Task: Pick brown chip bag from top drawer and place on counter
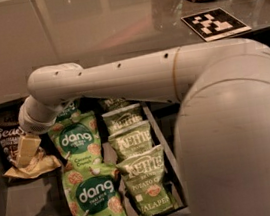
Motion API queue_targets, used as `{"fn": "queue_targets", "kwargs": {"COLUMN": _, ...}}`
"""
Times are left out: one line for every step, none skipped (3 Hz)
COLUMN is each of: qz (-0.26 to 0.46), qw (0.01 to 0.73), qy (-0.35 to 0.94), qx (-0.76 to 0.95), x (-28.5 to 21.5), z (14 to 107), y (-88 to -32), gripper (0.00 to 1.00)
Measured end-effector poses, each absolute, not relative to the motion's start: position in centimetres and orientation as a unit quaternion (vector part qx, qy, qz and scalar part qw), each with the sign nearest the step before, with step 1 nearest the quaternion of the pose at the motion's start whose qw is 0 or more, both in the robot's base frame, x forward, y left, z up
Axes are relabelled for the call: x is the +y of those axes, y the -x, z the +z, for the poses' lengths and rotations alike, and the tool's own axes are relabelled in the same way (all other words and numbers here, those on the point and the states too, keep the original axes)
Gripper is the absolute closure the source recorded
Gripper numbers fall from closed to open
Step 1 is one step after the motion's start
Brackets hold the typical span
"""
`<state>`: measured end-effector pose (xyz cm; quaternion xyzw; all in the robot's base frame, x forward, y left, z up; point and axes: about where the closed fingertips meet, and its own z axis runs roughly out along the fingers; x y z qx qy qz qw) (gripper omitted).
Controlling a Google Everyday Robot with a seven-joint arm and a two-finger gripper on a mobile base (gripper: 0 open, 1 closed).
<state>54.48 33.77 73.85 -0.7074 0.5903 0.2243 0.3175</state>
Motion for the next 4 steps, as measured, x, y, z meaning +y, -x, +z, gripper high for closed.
{"fn": "queue_targets", "kwargs": {"qz": 0.18, "qw": 0.272, "qy": 0.706, "qx": 0.629, "x": 33.8, "z": 71.5, "y": -56.0, "gripper": 0.0}}
{"fn": "queue_targets", "kwargs": {"qz": 0.154, "qw": 0.254, "qy": 0.699, "qx": 0.651, "x": 33.9, "z": 69.7, "y": -57.3, "gripper": 0.0}}
{"fn": "queue_targets", "kwargs": {"qz": 0.137, "qw": 0.238, "qy": 0.702, "qx": 0.657, "x": 34.7, "z": 68.1, "y": -58.1, "gripper": 0.0}}
{"fn": "queue_targets", "kwargs": {"qz": 0.135, "qw": 0.237, "qy": 0.713, "qx": 0.646, "x": 35.7, "z": 66.9, "y": -58.6, "gripper": 0.0}}
